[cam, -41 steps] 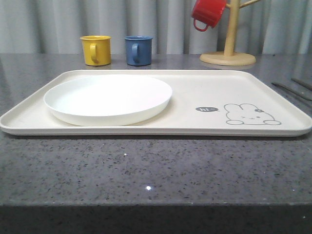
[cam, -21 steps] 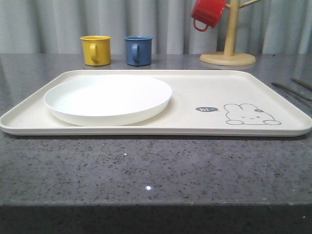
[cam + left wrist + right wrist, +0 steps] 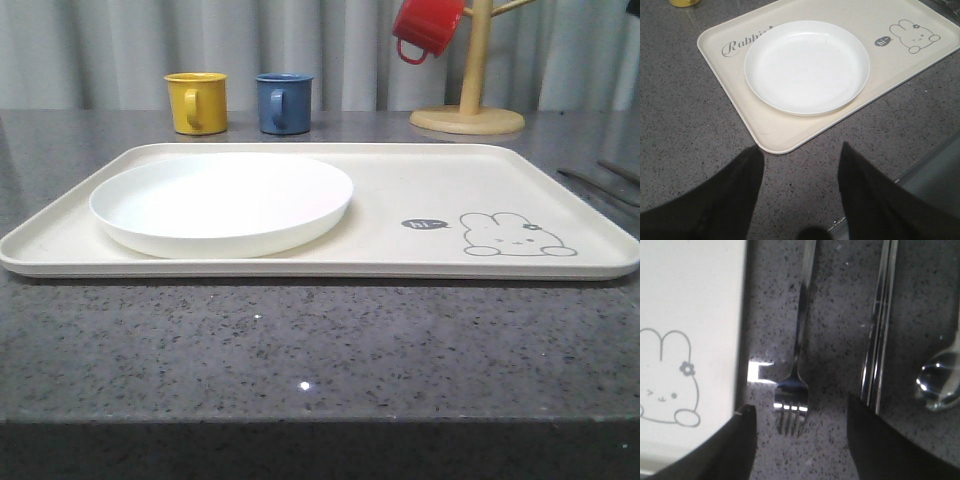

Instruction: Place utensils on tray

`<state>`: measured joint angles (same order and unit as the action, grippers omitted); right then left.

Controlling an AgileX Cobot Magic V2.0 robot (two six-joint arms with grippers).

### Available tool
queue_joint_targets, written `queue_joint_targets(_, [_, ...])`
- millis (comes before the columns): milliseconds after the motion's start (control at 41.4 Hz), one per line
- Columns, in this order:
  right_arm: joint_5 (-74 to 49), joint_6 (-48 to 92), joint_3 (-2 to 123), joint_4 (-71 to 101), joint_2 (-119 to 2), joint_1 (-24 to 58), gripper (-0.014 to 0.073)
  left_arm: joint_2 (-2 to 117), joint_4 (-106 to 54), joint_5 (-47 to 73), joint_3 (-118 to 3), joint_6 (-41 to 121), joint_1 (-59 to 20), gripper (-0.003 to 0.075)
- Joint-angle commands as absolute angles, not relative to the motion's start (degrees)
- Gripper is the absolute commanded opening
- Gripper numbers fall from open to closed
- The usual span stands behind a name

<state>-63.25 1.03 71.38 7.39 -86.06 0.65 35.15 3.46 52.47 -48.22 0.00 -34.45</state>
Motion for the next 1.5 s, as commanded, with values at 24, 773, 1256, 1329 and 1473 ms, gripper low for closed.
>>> queue_joint_targets(24, [-64.34, 1.73, 76.78, 7.69, -89.35, 0.92, 0.0432, 35.26, 3.17, 48.20, -49.62, -0.58, -34.84, 0.0356])
queue_joint_targets(773, [-66.60, -0.35, 84.71, 4.29, -101.69, 3.27, 0.0279, 35.26, 3.17, 48.08, -49.62, -0.58, -34.84, 0.0356])
queue_joint_targets(1256, [-70.22, -0.35, 84.83, 4.92, -98.03, 3.43, 0.0023, 35.26, 3.27, 48.08, -49.62, -0.58, -34.84, 0.0356])
queue_joint_targets(1329, [-70.66, 0.00, 84.83, 5.86, -96.17, 4.57, 0.0023, 35.26, 3.43, 48.08, -49.62, -0.58, -34.84, 0.0356])
queue_joint_targets(1473, [-70.57, 0.00, 84.83, 5.90, -93.59, 10.25, 0.0023, 35.26, 3.40, 48.08, -49.62, -0.58, -34.84, 0.0356])
